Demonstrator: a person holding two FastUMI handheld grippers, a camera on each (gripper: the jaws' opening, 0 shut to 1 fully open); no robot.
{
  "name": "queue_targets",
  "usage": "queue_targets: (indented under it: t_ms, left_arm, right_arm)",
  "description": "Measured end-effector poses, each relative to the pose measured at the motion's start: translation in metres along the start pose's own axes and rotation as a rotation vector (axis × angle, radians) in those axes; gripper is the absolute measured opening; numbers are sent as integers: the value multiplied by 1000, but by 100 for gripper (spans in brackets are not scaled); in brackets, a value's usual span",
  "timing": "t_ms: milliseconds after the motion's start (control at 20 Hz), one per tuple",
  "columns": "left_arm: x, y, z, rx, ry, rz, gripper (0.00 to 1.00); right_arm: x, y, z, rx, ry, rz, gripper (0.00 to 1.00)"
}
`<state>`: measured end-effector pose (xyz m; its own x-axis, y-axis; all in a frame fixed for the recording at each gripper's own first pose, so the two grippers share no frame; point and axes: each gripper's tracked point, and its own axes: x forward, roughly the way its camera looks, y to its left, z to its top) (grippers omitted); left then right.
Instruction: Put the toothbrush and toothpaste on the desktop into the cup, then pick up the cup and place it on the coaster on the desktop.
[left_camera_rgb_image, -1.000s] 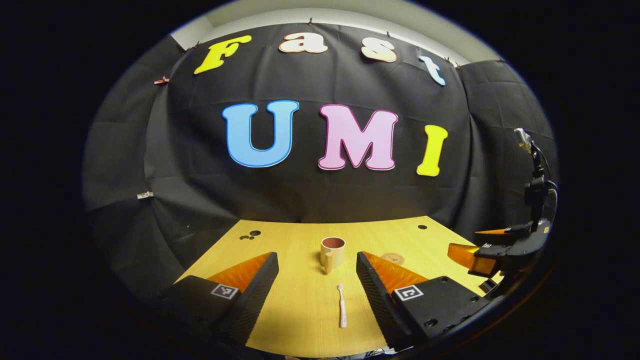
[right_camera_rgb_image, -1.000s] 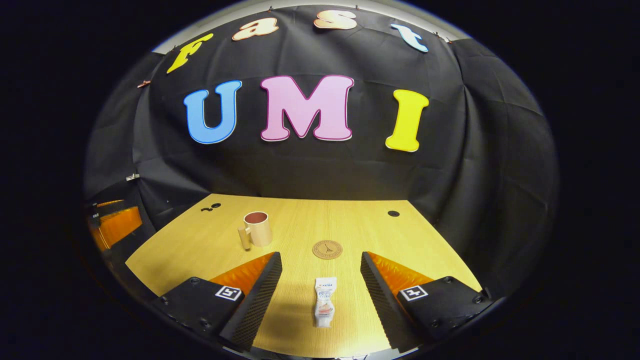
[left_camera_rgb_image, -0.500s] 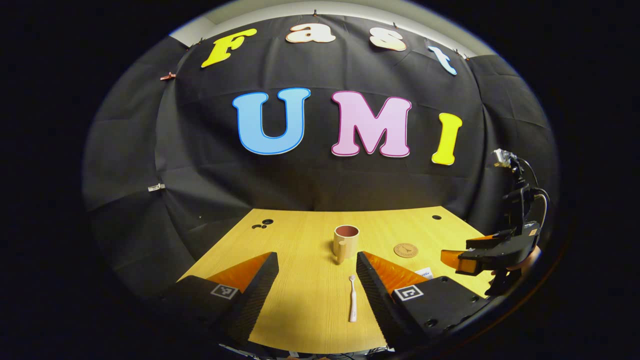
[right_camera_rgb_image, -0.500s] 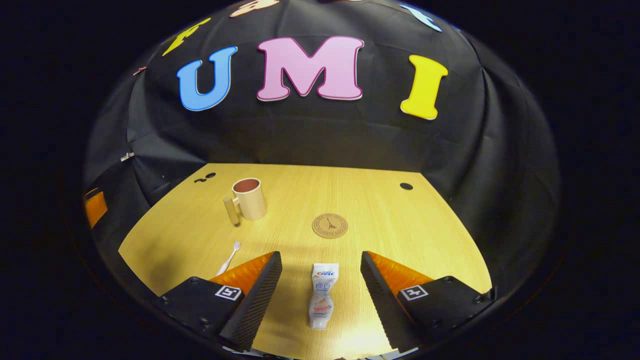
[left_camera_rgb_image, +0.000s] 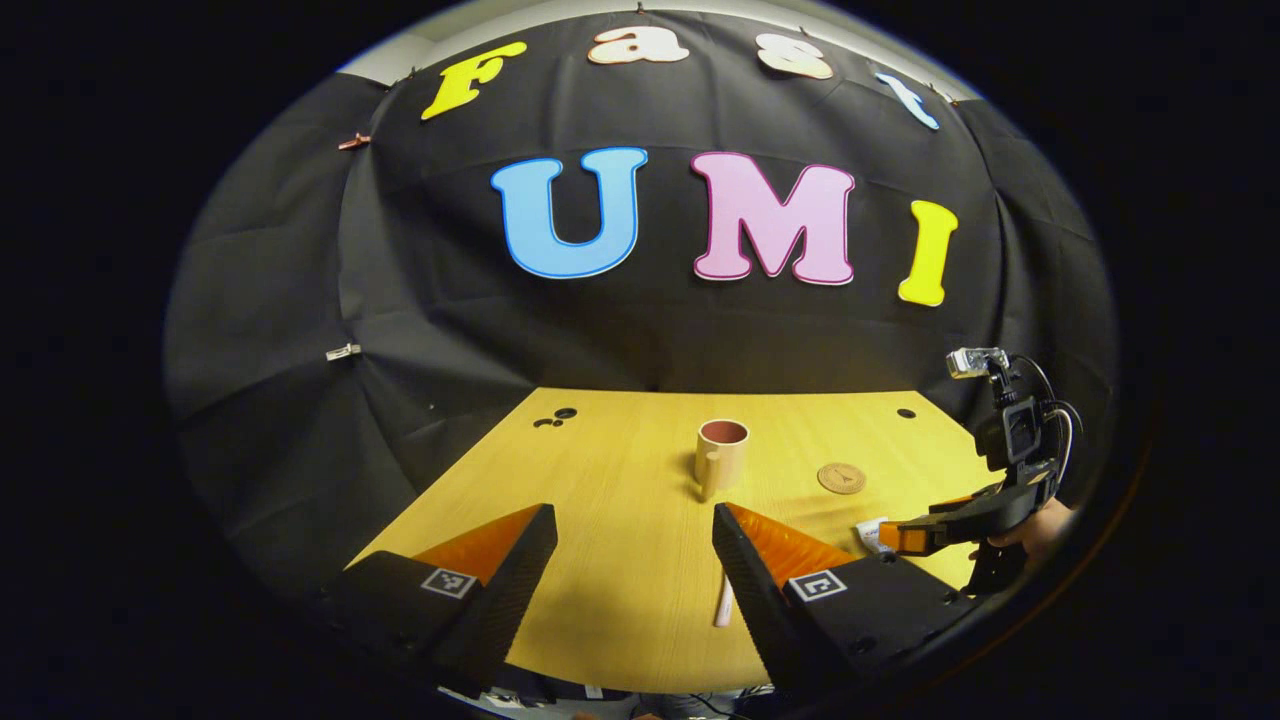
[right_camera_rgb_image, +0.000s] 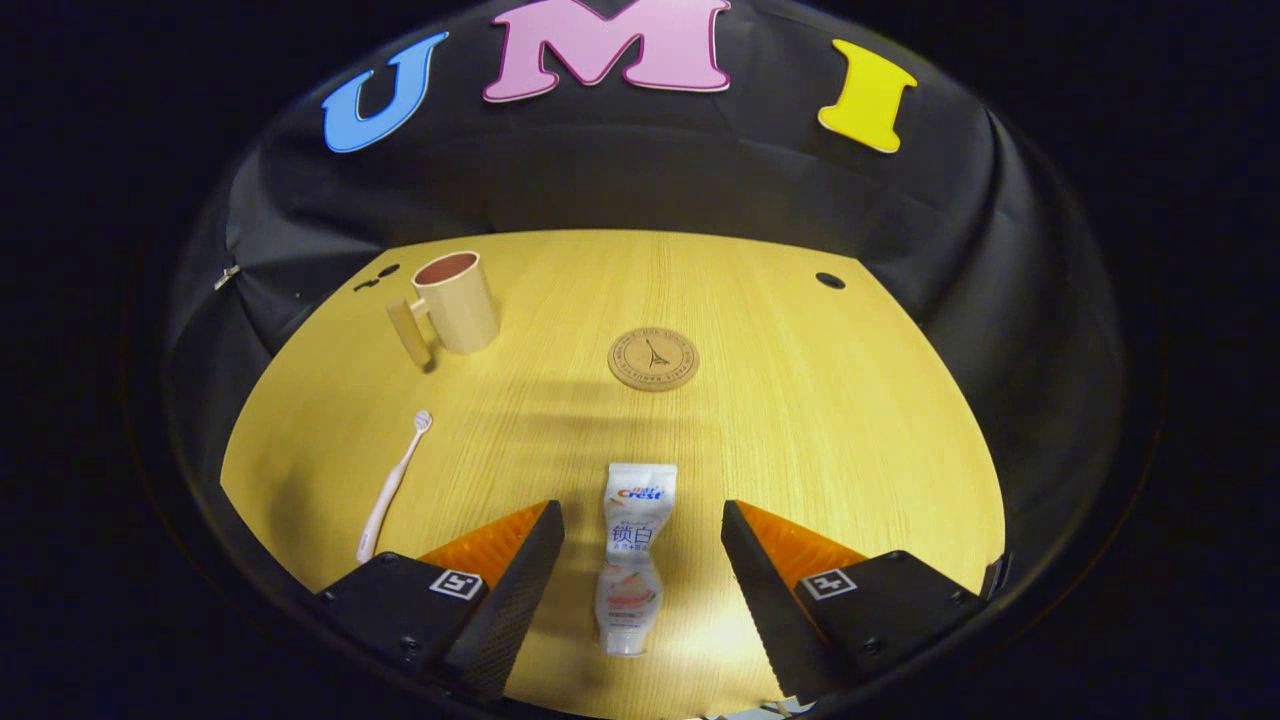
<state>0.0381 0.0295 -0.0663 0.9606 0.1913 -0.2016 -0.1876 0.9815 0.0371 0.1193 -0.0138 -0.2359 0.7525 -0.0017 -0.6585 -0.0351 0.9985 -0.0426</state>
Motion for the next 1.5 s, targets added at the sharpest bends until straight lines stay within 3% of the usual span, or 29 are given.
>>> queue_targets:
  t_ms: [400, 750, 950, 1000, 1100, 1200, 1500]
  left_arm:
    - [3, 4, -30, -9, 85, 67, 97]
    - [-1, 4, -39, -20, 114, 85, 98]
    - [-4, 5, -42, -15, 121, 85, 98]
    - [-3, 4, -44, -15, 123, 85, 98]
    - [-4, 3, -47, -19, 128, 79, 98]
    - [-5, 1, -51, -19, 137, 77, 98]
    - [-1, -6, -68, -76, 201, 77, 97]
  right_arm:
    - [31, 2, -35, -2, 166, 24, 98]
    - [37, 1, -53, 21, 239, 16, 98]
    - [39, 5, -54, 29, 247, 19, 83]
    - [37, 7, -52, 23, 244, 24, 78]
    - [38, 10, -52, 12, 252, 32, 56]
    - [39, 11, -51, 21, 262, 28, 49]
    - [39, 12, -53, -16, 312, 62, 46]
